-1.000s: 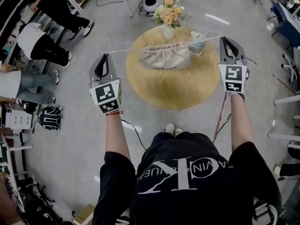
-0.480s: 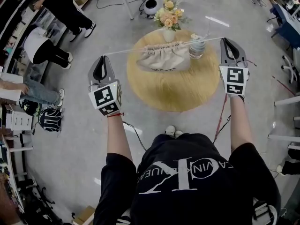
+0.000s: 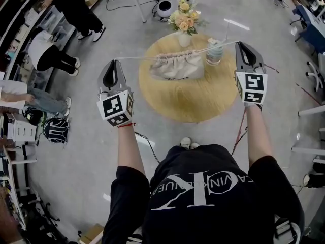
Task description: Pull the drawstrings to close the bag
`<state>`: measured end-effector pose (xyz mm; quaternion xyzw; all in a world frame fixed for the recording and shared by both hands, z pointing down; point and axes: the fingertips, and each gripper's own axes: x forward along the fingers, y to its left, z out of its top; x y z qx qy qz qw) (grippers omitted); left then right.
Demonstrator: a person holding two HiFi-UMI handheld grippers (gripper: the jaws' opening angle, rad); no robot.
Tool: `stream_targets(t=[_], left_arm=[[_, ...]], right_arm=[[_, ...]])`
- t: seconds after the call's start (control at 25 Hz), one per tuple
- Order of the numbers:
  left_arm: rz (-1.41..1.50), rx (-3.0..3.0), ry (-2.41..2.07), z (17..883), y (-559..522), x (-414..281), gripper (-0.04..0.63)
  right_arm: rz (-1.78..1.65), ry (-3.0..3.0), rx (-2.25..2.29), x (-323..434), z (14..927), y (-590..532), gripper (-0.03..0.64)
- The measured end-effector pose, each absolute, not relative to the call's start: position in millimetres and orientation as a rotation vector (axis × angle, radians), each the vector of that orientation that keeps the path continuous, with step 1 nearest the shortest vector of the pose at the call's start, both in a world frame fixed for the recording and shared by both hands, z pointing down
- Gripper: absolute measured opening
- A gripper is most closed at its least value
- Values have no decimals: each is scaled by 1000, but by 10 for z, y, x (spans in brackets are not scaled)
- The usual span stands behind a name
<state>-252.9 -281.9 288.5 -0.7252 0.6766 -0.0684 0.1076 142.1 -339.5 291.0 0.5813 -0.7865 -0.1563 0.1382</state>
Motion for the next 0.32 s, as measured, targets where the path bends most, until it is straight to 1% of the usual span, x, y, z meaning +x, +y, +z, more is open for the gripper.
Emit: stream_targets(t=[0.32], left_arm=[[-162,-2155,1970,2860,-2823,-2482,23]], right_arm=[[-450,-2324,1665,1286,2879,-3394,20]])
